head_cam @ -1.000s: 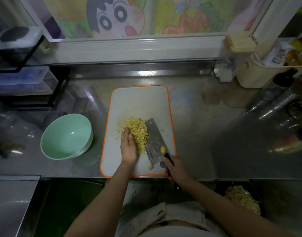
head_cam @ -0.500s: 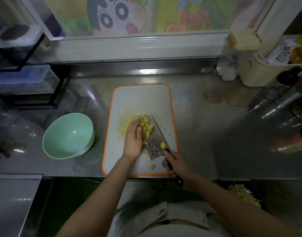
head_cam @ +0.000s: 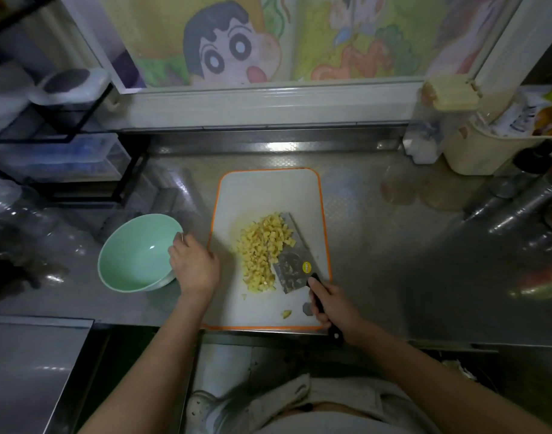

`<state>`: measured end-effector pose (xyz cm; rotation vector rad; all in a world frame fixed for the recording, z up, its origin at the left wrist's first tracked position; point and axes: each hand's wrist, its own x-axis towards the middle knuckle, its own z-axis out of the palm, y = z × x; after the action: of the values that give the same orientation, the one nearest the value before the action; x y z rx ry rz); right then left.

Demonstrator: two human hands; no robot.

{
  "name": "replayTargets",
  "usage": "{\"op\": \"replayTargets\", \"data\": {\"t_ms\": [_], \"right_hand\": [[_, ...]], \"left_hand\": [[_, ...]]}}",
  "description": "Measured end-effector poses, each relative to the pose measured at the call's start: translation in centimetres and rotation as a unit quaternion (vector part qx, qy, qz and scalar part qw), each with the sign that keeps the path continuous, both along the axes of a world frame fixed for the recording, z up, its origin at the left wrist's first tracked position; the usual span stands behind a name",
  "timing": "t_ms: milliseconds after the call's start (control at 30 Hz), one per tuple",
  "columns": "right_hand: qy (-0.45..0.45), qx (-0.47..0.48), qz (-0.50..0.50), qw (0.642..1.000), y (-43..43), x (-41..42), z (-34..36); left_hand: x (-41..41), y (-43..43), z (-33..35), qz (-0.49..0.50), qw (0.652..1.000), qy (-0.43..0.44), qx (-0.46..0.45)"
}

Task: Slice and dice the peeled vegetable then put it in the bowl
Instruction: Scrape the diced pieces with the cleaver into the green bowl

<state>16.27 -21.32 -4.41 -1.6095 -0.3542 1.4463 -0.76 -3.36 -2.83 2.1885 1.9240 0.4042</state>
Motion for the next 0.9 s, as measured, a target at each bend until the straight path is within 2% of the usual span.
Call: {"op": "replayTargets", "data": {"t_ms": [100, 300, 467, 567, 700, 800, 900], "right_hand": [[0.002, 0.018, 0.009, 1.000, 0.4, -0.2, 0.5], [0.009, 0.026, 0.024, 0.999, 1.6, -0.7, 1.4], [0.007, 0.031, 0.043, 0.999, 2.6, -1.1, 2.4], [-0.010, 0.038, 0.073, 0.997, 3.5, -1.4, 3.4], [-0.022, 0.043, 0.123, 0.991, 4.9, -2.3, 4.7], [-0.033, 0.040, 0.155, 0.987, 6.2, -3.5, 5.3], [-0.035, 0.030, 0.178, 0.983, 7.5, -4.9, 6.0]], "left_hand": [[-0.7, 0.1, 0.1, 0.013, 0.999, 0.037, -0.028], [-0.6, -0.1, 0.6, 0.014, 0.999, -0.036, -0.019], [-0.4, -0.4, 0.6, -0.020, 0.999, -0.037, -0.024], [-0.7, -0.7, 1.3, -0.031, 0.997, -0.067, 0.016], [-1.3, -1.1, 2.7, -0.175, 0.972, -0.098, 0.125], [-1.7, -0.9, 3.3, -0.310, 0.943, -0.059, 0.106], [-2.5, -0.4, 3.3, -0.368, 0.927, 0.006, 0.070]]}}
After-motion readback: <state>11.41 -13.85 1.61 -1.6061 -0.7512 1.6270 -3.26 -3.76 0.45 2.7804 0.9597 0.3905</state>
